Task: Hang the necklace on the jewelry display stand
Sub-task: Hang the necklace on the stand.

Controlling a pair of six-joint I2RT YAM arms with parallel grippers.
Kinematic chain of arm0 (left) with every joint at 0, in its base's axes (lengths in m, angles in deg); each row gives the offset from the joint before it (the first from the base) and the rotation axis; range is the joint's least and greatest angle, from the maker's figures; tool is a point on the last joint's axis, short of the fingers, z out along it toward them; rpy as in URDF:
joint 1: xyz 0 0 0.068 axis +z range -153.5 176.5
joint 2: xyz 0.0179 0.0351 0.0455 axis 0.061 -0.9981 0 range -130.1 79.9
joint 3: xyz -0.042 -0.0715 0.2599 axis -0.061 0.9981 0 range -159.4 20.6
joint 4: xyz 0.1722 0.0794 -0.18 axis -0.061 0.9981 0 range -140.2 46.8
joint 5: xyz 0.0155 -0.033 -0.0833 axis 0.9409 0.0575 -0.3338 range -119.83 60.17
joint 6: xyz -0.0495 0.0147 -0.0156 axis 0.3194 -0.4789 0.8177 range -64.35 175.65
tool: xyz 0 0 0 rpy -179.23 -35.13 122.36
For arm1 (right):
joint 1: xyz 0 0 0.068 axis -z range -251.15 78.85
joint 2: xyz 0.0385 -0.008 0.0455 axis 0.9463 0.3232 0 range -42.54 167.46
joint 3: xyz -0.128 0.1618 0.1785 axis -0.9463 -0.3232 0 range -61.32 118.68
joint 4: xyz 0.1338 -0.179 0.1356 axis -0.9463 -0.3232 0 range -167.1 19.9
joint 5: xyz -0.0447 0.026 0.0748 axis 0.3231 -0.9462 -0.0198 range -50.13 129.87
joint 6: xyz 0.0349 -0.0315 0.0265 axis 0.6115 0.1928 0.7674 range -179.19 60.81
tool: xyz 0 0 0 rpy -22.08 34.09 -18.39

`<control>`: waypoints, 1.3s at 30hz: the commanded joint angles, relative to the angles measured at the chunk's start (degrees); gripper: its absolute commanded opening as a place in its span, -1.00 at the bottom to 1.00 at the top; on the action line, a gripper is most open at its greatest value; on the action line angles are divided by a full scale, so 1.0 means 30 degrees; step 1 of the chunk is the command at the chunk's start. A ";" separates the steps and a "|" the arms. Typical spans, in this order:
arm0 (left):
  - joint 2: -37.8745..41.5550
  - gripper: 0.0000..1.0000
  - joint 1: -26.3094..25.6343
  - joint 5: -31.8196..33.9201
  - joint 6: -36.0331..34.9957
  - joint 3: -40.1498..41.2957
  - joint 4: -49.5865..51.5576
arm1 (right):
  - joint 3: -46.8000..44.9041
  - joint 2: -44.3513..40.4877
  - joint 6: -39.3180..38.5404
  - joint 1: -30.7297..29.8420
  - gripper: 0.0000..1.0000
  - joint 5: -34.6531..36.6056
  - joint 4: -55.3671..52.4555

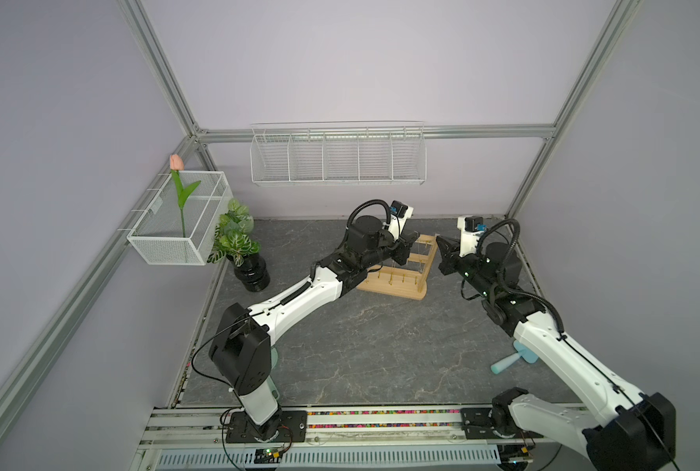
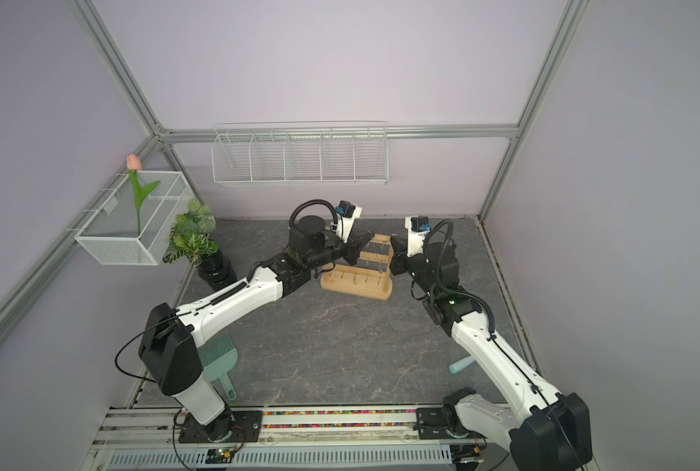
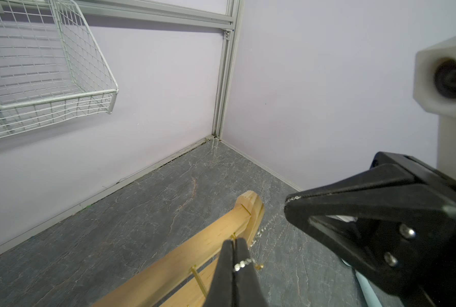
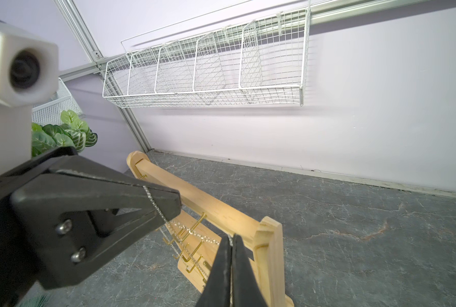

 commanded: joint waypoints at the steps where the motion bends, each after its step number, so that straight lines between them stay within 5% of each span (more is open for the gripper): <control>1: -0.0323 -1.00 0.0091 -0.0036 -0.0368 -0.0429 0.0310 | 0.0189 0.0167 -0.0166 0.0116 -0.87 -0.0181 0.0503; 17: -0.1251 -1.00 0.0099 -0.0314 -0.1170 -0.1345 0.1985 | -0.0024 0.0483 -0.0134 0.0248 -0.87 0.0012 0.0326; 27: -0.0980 -0.55 0.0099 -0.0128 -0.1397 -0.1521 0.2431 | -0.0876 0.0233 0.0198 0.0243 -0.87 0.0046 0.0316; 39: 0.0569 -0.43 0.0030 0.1558 -0.1591 -0.1578 0.3582 | -0.1038 0.0182 0.0230 0.0241 -0.87 -0.0030 0.0301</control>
